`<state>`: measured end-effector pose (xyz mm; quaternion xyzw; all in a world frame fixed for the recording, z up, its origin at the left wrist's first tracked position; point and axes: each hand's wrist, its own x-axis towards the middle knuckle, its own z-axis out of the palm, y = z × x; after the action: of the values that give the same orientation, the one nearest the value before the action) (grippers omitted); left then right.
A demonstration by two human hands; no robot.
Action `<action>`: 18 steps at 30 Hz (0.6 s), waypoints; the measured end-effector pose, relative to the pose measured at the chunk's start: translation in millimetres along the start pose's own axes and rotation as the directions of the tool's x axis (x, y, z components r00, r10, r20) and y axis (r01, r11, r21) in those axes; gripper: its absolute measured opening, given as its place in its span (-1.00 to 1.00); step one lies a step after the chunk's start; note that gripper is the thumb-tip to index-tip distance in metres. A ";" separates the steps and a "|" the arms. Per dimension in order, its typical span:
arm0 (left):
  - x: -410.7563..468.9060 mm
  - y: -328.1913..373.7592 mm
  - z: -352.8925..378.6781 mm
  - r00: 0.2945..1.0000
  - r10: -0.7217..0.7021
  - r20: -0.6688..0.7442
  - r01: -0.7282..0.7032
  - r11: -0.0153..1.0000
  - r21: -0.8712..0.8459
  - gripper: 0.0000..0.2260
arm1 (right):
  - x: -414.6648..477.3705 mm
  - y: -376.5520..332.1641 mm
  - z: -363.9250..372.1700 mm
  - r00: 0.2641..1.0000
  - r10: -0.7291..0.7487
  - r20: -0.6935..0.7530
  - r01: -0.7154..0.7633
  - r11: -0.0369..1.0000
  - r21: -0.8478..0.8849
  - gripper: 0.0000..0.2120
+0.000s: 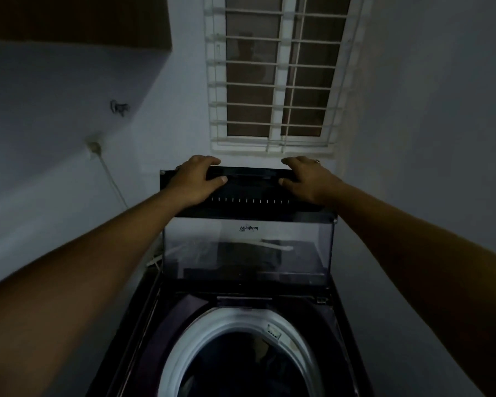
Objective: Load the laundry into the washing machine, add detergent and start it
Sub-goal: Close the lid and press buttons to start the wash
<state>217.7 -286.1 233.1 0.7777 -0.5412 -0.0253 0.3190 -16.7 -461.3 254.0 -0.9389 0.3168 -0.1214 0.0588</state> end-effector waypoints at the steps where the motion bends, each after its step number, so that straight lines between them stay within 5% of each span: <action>1: 8.2 -2.2 5.4 1.000 0.016 0.009 -0.016 0.997 0.077 -0.43 | 5.7 6.2 4.7 1.000 0.002 0.021 -0.002 1.000 -0.023 -0.34; 5: 26.5 -14.4 18.4 0.996 0.009 0.089 -0.039 0.940 0.340 -0.29 | 16.0 23.2 23.4 0.996 0.001 0.087 0.011 0.990 -0.139 -0.30; 18: -5.3 -5.5 -3.1 0.995 0.025 0.092 -0.068 0.862 0.502 -0.22 | -24.8 3.8 10.0 0.999 -0.030 -0.031 0.025 0.988 -0.151 -0.28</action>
<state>221.2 -279.0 231.0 0.8188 -0.5604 0.0927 0.0827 -35.3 -448.9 238.9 -0.9428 0.3128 -0.1138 -0.0192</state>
